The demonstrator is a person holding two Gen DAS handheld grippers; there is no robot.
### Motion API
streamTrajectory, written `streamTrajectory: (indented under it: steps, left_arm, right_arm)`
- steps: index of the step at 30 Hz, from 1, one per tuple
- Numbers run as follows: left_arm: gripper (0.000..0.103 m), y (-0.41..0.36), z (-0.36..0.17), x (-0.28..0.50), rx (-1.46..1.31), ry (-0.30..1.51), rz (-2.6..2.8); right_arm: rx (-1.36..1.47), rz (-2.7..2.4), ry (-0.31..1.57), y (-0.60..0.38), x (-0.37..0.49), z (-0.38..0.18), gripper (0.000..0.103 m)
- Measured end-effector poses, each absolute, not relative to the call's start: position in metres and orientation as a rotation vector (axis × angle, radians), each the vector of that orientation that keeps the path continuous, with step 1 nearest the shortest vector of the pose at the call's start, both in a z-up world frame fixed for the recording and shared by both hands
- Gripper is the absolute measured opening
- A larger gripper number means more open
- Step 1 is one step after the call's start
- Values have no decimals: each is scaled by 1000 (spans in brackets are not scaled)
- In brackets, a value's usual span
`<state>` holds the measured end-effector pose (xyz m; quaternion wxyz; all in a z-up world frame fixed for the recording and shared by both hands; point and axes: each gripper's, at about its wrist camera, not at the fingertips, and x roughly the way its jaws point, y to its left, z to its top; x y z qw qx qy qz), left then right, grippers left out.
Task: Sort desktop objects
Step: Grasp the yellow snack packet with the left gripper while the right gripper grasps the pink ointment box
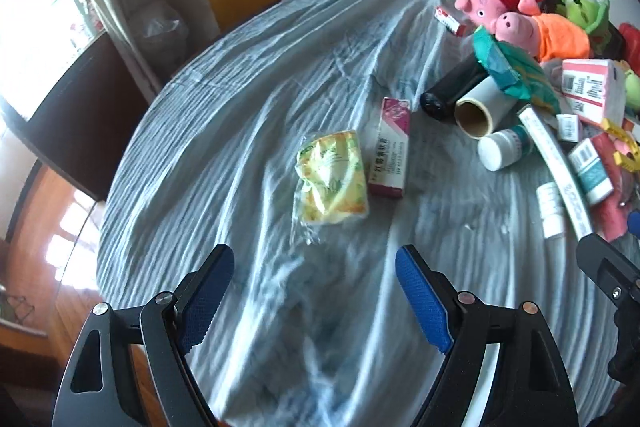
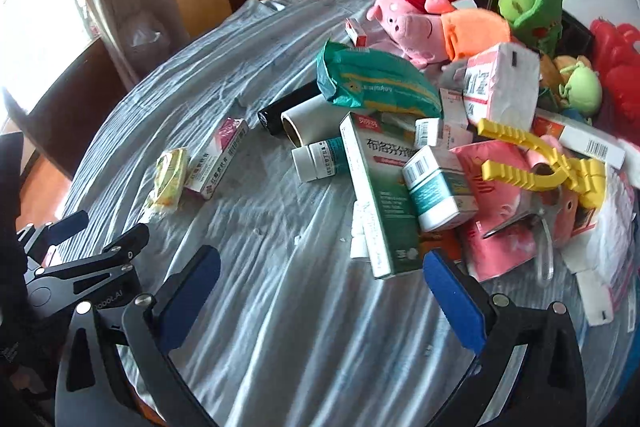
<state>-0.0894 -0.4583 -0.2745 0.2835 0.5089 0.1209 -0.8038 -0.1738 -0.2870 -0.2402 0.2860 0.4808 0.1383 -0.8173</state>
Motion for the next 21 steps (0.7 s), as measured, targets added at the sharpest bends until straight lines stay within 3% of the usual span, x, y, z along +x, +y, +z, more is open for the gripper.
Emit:
streamTrajectory:
  steps: [6,9,10,13,21]
  left_arm:
    - [83,-494,-313,-125,1490,344,-2255]
    - [65,-502,-319,-128,1499,339,-2282]
    - [53,-505,-320,-127,1497,341,-2288]
    - [47,-520,-320,-124,1489,337,-2288]
    - [43,-564,-311,-115,1430,318,-2219]
  right_arm:
    - [1437,-2267,338,-325,-178,-270,103]
    - [1463,-2265,340,-339,-180,-279,103]
    - [1469,-2261,340,-344,-181,-281,103]
    - [1464,-2236,323,-364,-184,-287,103]
    - [1414,-2158,323,-430,-193,-295,100]
